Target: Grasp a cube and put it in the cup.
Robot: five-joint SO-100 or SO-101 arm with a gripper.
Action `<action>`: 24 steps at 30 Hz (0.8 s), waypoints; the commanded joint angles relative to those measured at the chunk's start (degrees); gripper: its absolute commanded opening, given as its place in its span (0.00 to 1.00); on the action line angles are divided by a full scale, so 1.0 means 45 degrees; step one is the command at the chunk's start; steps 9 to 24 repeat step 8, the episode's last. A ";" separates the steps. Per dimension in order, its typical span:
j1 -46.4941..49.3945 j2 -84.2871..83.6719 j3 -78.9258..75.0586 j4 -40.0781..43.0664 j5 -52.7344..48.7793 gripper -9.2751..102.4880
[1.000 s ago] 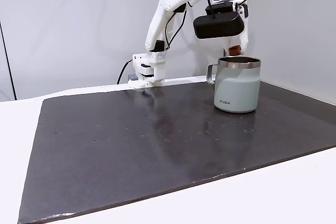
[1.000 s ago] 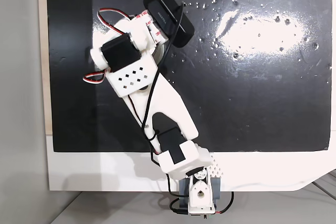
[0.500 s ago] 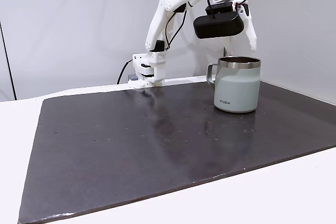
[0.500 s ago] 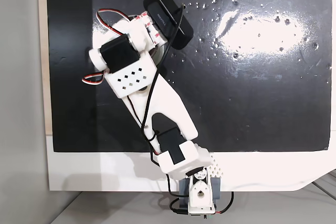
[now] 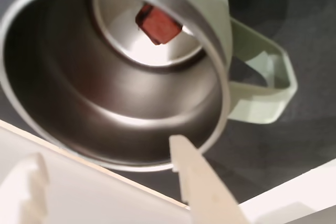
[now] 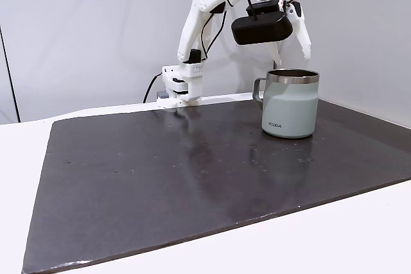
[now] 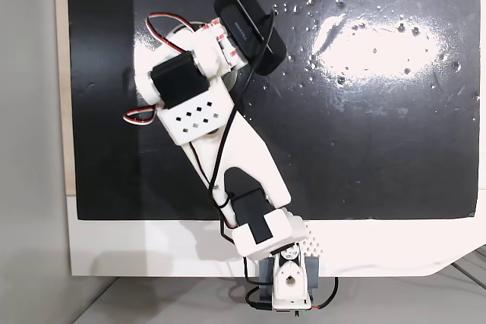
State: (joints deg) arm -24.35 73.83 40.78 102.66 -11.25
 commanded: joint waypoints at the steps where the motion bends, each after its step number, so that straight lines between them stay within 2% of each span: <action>1: 0.0137 0.1016 -0.0039 0.0156 0.0039 0.31; 24: 0.0215 0.1484 0.0508 0.0156 0.0234 0.31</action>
